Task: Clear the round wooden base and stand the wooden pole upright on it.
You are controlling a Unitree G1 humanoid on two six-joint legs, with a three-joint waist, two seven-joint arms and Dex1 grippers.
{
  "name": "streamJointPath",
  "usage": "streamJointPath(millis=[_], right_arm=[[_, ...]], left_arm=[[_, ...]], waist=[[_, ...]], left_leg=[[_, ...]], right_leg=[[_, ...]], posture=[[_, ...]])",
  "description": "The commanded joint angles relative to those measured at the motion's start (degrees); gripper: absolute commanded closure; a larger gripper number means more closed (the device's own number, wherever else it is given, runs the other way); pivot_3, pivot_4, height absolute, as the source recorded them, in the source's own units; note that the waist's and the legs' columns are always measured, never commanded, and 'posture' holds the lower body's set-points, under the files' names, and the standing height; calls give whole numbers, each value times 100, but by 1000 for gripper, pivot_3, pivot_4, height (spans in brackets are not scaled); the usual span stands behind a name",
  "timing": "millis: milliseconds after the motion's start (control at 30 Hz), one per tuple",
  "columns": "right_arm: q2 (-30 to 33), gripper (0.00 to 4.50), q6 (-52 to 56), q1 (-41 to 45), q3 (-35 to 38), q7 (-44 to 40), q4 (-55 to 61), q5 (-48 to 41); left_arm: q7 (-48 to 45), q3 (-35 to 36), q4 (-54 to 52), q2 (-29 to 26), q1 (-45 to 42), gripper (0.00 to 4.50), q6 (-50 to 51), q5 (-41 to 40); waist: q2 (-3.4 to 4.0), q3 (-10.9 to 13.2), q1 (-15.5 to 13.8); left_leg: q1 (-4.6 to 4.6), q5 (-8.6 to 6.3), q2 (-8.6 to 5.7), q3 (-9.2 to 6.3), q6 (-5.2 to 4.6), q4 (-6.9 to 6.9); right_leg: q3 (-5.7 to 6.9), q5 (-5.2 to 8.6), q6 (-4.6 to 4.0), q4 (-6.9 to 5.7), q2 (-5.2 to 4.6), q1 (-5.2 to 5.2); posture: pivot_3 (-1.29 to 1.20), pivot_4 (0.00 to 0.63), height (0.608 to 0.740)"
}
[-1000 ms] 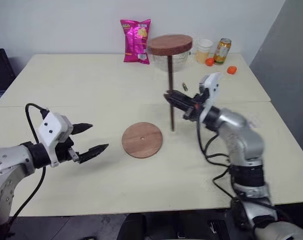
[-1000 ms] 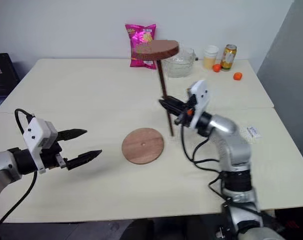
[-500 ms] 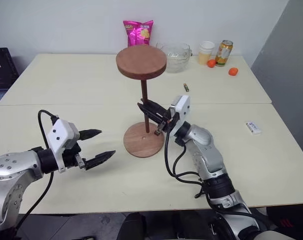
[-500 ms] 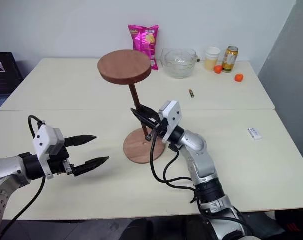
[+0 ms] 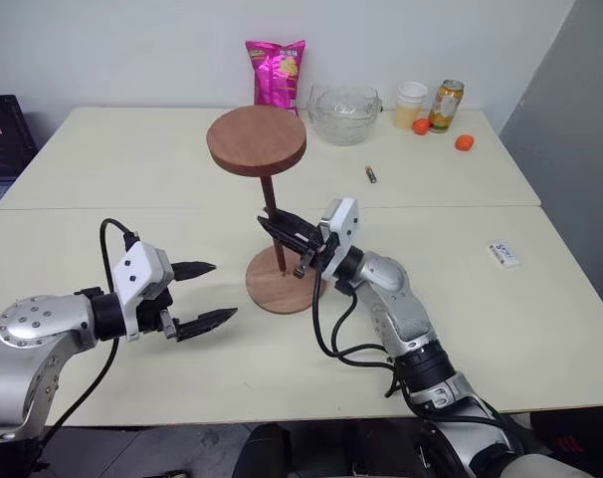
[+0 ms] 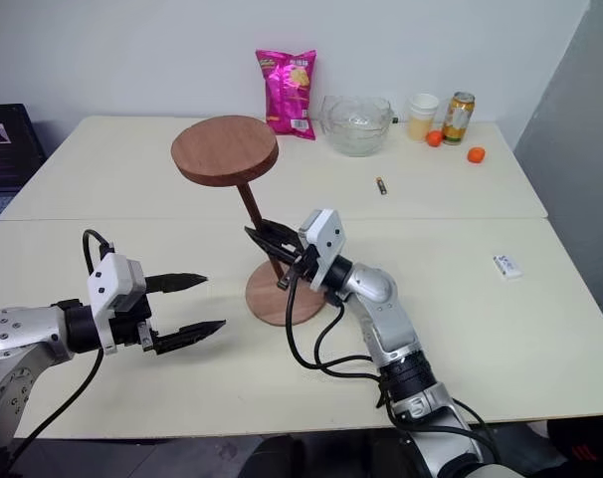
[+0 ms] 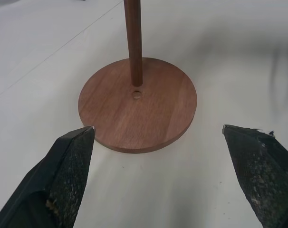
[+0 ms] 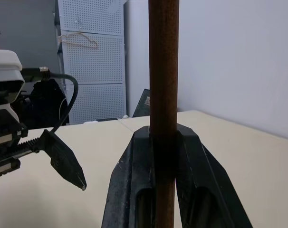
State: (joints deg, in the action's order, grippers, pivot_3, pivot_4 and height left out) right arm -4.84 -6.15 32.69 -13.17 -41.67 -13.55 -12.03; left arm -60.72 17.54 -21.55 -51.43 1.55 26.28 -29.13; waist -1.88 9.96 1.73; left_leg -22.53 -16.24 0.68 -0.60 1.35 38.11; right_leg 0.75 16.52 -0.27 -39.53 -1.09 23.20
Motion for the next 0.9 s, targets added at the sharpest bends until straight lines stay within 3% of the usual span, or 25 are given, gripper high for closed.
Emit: streamJointPath(millis=[33, 900], right_arm=[[-49, 4295, -251, 23, -32, -40, -58, 0], [-43, 4295, -949, 140, 3, 125, -1023, 274]], left_arm=[[-19, 166, -191, -103, 31, 0, 22, -111], [-24, 157, -210, -193, -83, 0, 58, -115]], waist=[[0, 0, 0], [-1, -1, 1]], left_leg=[[0, 0, 0, 0, 0, 0], [2, 0, 0, 1, 0, 1]], right_leg=[[0, 0, 0, 0, 0, 0], [0, 0, 0, -4, 0, 0]], posture=[[0, 150, 740], [0, 150, 740]])
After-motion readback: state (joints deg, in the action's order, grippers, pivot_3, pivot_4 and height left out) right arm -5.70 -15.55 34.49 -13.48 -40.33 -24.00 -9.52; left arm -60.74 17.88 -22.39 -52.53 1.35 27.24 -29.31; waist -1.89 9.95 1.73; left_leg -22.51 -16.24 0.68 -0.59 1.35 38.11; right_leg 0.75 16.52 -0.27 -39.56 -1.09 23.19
